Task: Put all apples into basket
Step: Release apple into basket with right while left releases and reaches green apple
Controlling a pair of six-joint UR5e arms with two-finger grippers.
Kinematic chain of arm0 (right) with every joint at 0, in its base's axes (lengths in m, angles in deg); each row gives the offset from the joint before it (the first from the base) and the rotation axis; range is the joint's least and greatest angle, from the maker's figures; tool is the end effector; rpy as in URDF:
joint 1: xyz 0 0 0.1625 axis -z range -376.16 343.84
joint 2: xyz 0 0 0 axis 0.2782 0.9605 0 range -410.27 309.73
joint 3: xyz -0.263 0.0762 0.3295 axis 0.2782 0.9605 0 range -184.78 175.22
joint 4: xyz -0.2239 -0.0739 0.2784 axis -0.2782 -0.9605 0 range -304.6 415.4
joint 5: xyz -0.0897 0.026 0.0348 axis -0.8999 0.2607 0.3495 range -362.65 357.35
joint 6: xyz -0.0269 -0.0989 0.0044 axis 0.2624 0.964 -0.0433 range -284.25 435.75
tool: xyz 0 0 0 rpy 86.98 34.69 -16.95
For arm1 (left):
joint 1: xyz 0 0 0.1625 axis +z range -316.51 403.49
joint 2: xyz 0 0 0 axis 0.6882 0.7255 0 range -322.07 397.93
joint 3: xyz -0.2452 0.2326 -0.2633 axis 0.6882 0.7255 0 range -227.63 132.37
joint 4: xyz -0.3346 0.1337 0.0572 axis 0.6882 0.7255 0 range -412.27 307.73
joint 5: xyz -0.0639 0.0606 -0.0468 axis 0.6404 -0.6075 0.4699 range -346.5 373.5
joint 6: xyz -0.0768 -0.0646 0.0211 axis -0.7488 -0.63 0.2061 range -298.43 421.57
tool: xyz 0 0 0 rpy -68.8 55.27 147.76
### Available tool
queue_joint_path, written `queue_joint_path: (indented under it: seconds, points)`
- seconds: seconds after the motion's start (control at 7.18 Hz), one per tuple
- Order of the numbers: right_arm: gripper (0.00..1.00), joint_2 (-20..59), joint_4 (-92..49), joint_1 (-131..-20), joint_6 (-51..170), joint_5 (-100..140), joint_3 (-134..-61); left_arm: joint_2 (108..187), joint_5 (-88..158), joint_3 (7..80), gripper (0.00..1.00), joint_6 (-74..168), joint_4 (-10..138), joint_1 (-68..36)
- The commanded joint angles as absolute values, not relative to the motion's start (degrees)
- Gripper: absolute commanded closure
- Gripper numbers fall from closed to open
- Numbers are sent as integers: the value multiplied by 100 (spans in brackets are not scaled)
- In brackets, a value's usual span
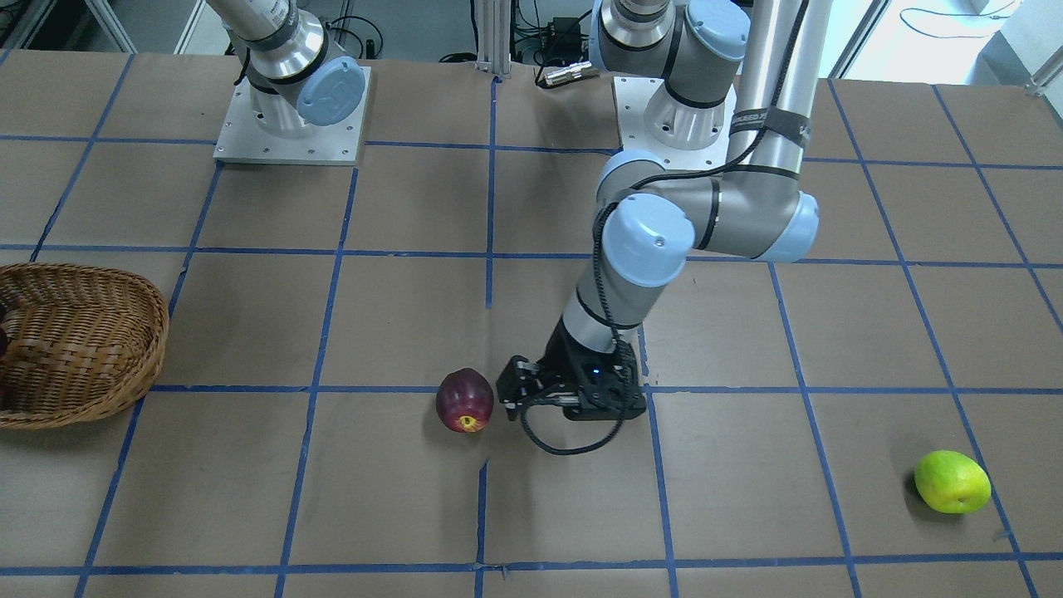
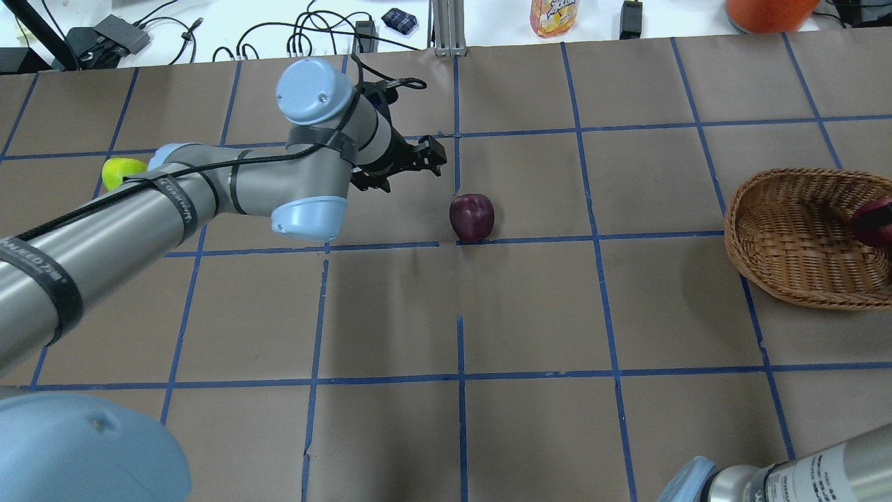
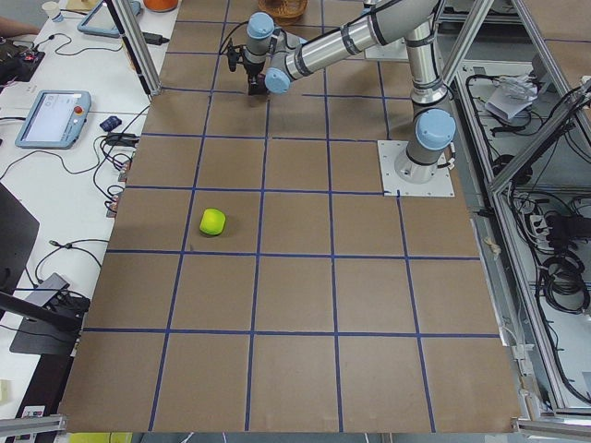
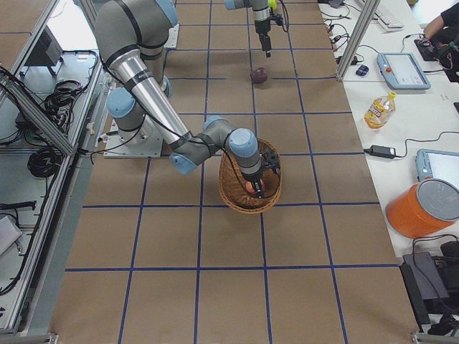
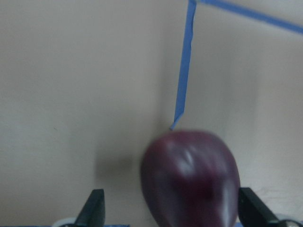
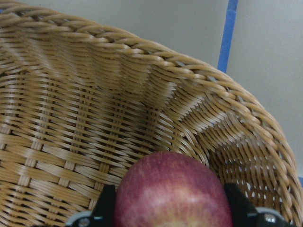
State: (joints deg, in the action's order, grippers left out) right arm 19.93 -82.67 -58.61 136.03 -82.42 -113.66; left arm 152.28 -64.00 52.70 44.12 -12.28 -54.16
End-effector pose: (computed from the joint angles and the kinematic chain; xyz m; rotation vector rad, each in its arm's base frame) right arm -0.2852 -0.4661 0.2700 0.3655 -3.0704 0.3733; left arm -0.2311 -0.5529 0.2893 0.2021 -2.8489 0.3070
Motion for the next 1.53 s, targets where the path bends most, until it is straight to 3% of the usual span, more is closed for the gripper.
queue_joint_path:
  seconds: [0.0,0.42,0.84,1.39]
  points:
    - [0,2004,-8259,-5808,13718,-8228,-11403,14789,-6462,5309,0,6358,-249,-4130]
    - [0,2809,-7453,-6664,13491,-8455,-11359,15015,-7033,4514,0,9365,896,-2361]
    - [0,3085,-6923,-9104,10035,-9115,-11351,16094,-7949,2975,0,10969,1039,-1851]
    - [0,2393,-7281,-11560,5339,-9037,-10640,16747,-7678,2848,0,11123,960,-1584]
